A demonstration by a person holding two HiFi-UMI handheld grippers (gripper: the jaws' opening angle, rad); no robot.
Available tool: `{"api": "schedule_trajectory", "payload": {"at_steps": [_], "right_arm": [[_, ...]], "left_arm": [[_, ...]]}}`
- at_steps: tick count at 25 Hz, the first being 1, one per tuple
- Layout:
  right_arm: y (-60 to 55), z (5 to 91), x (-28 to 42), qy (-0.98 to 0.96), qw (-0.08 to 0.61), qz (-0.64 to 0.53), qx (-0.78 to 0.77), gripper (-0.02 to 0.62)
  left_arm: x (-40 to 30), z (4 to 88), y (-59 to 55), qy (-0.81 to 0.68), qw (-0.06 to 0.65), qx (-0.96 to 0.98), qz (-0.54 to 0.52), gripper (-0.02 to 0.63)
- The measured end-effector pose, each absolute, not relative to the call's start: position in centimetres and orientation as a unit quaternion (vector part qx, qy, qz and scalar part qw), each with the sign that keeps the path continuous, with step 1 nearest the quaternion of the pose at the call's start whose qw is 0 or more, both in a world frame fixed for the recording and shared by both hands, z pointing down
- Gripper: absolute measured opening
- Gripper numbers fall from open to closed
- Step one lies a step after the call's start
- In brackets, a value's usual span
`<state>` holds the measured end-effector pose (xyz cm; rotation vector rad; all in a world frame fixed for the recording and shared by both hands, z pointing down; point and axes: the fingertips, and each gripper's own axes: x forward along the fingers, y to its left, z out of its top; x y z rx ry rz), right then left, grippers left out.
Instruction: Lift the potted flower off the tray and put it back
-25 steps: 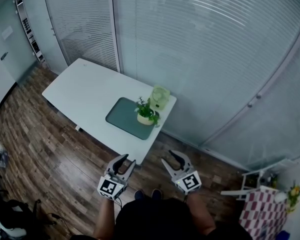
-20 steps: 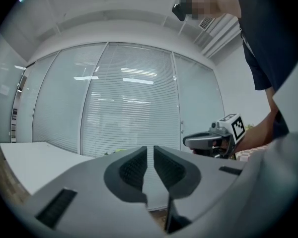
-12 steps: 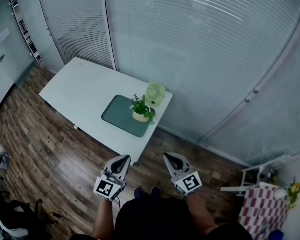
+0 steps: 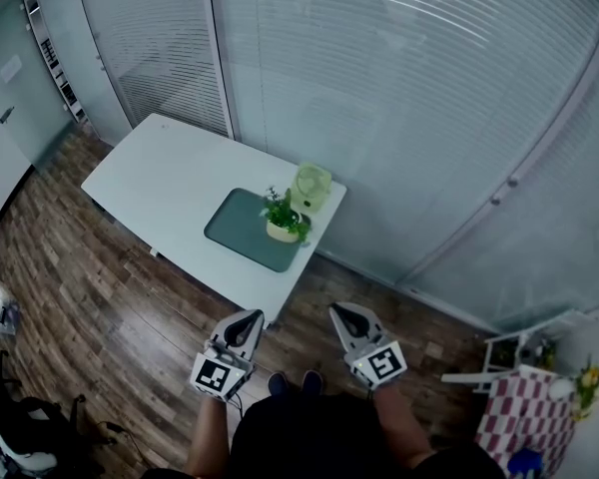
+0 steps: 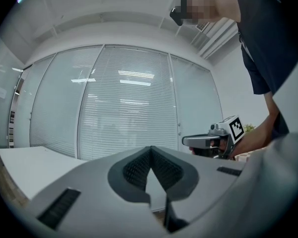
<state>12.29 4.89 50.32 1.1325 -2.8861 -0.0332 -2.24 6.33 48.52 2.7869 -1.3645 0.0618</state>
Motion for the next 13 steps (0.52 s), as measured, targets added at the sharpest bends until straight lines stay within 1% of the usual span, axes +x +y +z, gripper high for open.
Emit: {"api": "schedule_trajectory", "payload": {"at_steps": [13], "right_arm": [[4.36,50.62,12.90,-0.932,0.041,-0.016,0.361,0.002]], "left_arm": [[-2.46,48.79,5.55,-0.455,0.019,0.890,0.023,0.006]]}}
